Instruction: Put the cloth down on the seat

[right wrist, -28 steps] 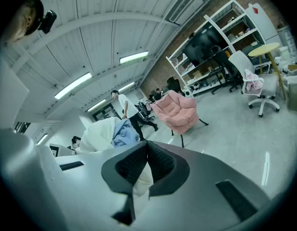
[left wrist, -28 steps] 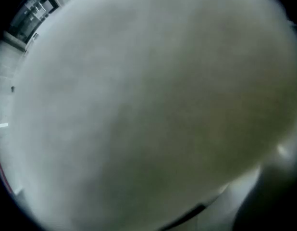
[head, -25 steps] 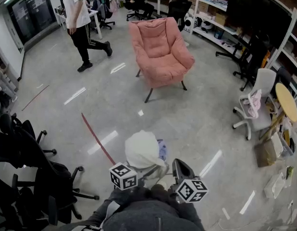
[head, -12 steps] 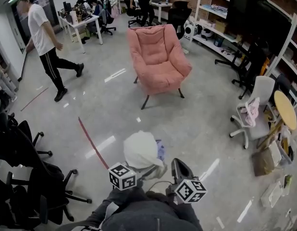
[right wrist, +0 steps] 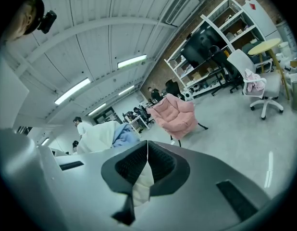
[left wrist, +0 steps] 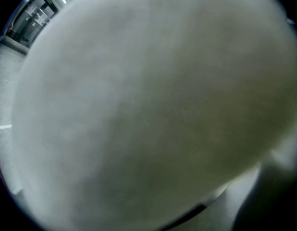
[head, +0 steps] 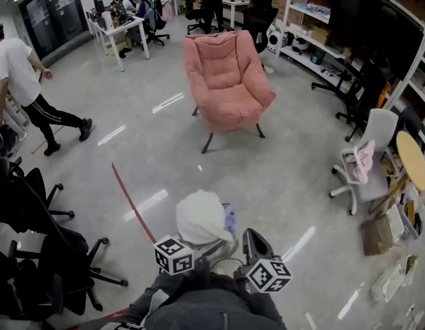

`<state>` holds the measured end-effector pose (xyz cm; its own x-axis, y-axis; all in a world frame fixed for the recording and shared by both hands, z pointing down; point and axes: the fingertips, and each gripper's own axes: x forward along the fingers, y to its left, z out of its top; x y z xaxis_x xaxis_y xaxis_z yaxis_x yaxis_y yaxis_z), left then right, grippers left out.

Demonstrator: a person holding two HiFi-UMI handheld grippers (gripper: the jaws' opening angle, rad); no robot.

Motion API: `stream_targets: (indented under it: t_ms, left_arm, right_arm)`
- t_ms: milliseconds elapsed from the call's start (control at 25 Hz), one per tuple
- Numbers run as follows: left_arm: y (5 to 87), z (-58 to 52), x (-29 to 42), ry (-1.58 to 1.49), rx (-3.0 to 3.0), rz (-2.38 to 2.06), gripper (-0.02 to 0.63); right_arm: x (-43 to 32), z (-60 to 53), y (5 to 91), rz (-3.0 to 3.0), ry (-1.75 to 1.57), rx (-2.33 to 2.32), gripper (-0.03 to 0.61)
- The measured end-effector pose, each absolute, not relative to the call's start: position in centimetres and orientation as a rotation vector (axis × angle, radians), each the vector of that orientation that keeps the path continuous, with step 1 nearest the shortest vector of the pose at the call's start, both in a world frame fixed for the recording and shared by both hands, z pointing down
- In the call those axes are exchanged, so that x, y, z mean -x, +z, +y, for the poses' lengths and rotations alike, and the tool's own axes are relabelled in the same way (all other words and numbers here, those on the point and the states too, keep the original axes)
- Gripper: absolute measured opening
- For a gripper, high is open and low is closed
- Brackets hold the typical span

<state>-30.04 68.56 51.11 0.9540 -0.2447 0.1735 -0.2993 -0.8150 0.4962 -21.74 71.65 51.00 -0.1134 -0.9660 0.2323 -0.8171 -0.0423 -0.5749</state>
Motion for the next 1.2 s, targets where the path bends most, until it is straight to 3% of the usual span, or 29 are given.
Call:
stream_targets:
  t_ms: [480, 1200]
  left_arm:
    - [52.0, 62.2, 26.1, 0.181, -2.567, -0.351, 0.275]
    - [50.5, 44.3, 19.0, 0.182, -2.569, -0.230, 0.275]
  right_arm:
    - [18.2, 65.8, 52.4, 1.944, -0.932, 1.955, 0.012]
    - [11.4, 47.3, 50.0, 1.906, -0.881, 2.037, 0.012]
